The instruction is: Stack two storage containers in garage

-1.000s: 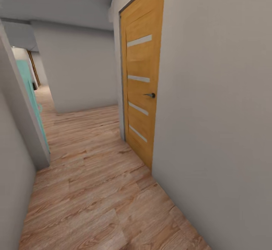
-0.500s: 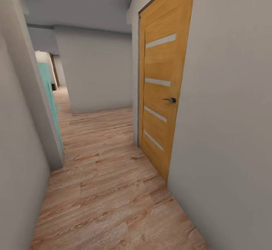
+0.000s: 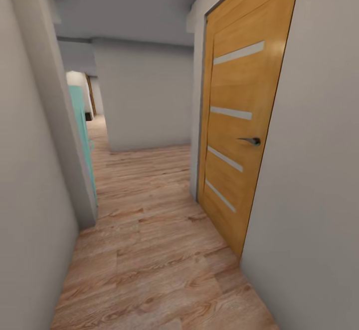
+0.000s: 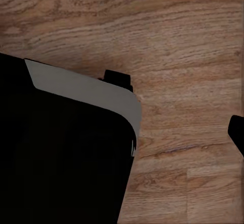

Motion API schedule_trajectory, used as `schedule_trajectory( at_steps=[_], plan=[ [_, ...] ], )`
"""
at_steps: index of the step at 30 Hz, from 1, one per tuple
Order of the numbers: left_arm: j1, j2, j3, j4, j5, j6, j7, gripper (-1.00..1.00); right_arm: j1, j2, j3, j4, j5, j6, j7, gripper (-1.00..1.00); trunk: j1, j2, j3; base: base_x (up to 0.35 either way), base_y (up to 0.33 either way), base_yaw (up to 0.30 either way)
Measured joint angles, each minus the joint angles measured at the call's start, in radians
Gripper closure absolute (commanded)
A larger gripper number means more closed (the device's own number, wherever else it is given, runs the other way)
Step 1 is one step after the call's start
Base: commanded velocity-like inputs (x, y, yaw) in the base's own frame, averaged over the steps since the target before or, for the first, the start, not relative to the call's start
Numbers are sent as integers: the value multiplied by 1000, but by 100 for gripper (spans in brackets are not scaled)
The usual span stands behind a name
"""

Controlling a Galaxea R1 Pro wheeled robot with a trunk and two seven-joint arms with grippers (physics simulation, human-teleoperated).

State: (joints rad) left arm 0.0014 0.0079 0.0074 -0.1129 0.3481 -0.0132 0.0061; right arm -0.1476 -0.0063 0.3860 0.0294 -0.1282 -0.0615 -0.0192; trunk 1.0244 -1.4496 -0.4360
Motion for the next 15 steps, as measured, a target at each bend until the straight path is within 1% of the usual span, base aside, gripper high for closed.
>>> schedule_trajectory(
  at_steps=[9, 15],
  plan=[
    [0, -2, 0, 11, 0, 3, 0, -100, 0, -2, 7, 0, 11, -1, 0, -100, 0, 0, 1, 321, 75, 7],
    [0, -3, -1, 11, 0, 3, -1, -100, 0, -2, 7, 0, 10, -3, -1, -100, 0, 0, 1, 321, 23, 0]
  ],
)
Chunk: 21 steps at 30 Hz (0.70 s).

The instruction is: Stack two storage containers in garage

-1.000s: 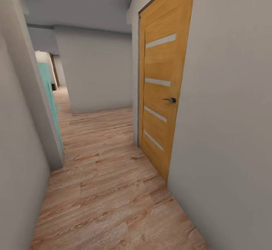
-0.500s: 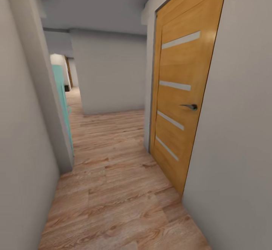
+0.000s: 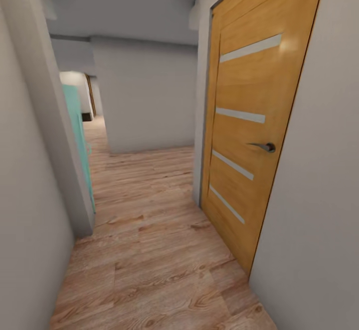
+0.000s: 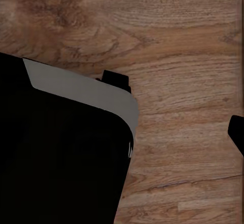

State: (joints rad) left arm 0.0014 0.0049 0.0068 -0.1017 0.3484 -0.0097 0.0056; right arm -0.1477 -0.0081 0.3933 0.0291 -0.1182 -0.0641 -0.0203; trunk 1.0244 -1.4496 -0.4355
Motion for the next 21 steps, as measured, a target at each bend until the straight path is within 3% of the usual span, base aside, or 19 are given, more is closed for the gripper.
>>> schedule_trajectory(
  at_steps=[17, 21],
  plan=[
    [0, -1, -1, 2, -1, 1, 0, -100, 0, 1, -2, 0, -6, 9, 1, -100, 0, 0, 0, 321, 1, 1],
    [0, -2, -1, 2, -1, -2, 0, -100, 0, 0, -2, 0, -3, 8, 1, -100, 0, 0, 0, 321, 0, 157]
  ],
)
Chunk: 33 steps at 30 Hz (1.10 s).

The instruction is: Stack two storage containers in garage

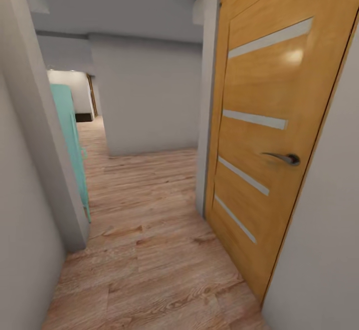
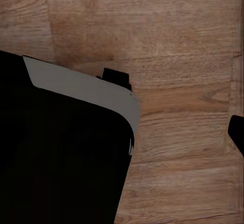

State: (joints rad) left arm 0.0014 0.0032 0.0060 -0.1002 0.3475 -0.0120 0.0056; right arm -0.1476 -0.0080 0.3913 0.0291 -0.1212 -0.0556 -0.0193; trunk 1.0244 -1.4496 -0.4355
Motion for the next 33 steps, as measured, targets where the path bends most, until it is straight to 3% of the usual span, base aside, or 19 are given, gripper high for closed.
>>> schedule_trajectory(
  at_steps=[28, 33],
  plan=[
    [0, 0, 1, 0, 1, -8, 0, -100, 0, 0, 1, 0, 3, 1, 0, -100, 0, 0, 0, 321, 0, 275],
    [0, 0, 1, 0, 1, -8, 0, -100, 0, 0, 1, 0, 3, 1, 0, -100, 0, 0, 0, 321, 0, 134]
  ],
)
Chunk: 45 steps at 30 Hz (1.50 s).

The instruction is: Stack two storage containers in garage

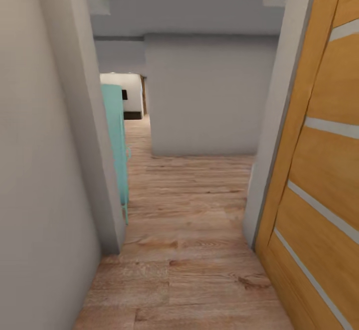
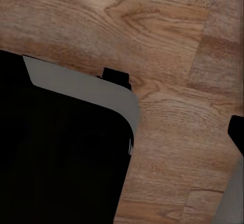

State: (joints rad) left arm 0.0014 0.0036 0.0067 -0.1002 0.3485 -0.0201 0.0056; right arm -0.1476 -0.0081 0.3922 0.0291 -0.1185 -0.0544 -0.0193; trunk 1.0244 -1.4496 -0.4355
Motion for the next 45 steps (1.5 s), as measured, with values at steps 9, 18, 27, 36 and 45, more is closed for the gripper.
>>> schedule_trajectory(
  at_steps=[9, 18, 27, 36, 45],
  plan=[
    [0, -1, -1, 0, -1, 0, 0, -100, 0, 0, 1, 0, 0, -1, 0, -100, 0, 0, 0, 321, 0, 13],
    [0, -1, -2, 0, -2, 1, 0, -100, 0, 0, 1, 0, 0, -2, 0, -100, 0, 0, 0, 321, 0, 1],
    [0, -1, -2, 0, -2, 0, 0, -100, 0, 0, 0, 0, 0, -5, 0, -100, 0, 0, 0, 322, 0, 0],
    [0, -1, -2, 0, -2, 0, 0, -100, 0, -1, 0, 0, 0, -6, 0, -100, 0, 0, 0, 322, 0, 0],
    [0, -2, -2, 0, -2, 0, 0, -100, 0, -2, 0, 0, 0, -11, 0, -100, 0, 0, 0, 322, 0, -2]
  ],
)
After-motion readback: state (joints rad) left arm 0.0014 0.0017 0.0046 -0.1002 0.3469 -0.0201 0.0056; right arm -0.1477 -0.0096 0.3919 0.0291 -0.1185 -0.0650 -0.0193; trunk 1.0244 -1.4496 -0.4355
